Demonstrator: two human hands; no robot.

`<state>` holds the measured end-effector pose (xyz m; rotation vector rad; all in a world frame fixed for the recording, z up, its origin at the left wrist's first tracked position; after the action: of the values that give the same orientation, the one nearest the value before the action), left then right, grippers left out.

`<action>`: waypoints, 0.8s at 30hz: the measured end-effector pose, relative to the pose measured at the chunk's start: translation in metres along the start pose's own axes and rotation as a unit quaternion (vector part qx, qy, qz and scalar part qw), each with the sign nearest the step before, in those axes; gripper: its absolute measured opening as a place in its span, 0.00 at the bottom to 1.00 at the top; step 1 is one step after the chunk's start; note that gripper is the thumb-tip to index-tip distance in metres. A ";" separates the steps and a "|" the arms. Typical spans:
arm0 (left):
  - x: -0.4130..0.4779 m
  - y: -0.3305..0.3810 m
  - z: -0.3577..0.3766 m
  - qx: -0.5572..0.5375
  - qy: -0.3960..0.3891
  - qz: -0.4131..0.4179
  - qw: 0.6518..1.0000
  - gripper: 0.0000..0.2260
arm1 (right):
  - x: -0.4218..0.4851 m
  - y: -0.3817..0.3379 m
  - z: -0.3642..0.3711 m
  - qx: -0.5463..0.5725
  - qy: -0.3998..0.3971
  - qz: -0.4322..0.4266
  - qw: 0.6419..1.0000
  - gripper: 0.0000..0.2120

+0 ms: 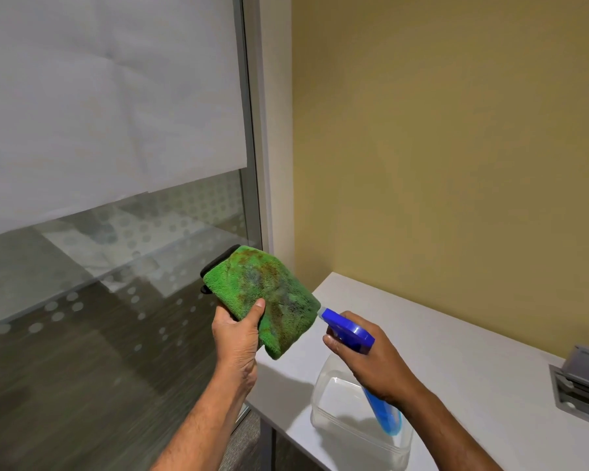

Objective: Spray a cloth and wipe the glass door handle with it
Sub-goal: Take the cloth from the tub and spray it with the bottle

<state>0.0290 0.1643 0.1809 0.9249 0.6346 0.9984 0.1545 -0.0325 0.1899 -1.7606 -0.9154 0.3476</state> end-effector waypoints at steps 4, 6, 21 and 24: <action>0.001 -0.002 0.001 -0.016 0.015 -0.006 1.000 0.15 | 0.001 0.006 0.002 0.015 -0.009 -0.002 1.000 0.06; 0.001 -0.002 0.002 -0.030 0.019 -0.011 0.999 0.15 | 0.002 0.006 0.003 0.022 -0.014 -0.011 1.000 0.05; -0.004 -0.030 -0.016 -0.018 0.013 -0.040 0.999 0.15 | -0.004 0.082 -0.044 0.128 0.177 0.077 0.973 0.06; -0.009 -0.035 -0.014 -0.012 0.007 -0.046 0.999 0.15 | -0.011 0.107 -0.044 0.157 0.207 0.115 0.959 0.07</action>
<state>0.0284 0.1532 0.1441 0.8604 0.6695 0.9290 0.2188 -0.0842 0.1078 -1.5630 -0.3355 0.2436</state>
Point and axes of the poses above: each hand's wrist, its own x-axis towards the middle knuckle, its own z-axis out of the palm, y = z × x, the point moved 8 cm from there along x, towards the middle knuckle, and after that the axes turned 3 degrees about -x, right-handed, at the moved point
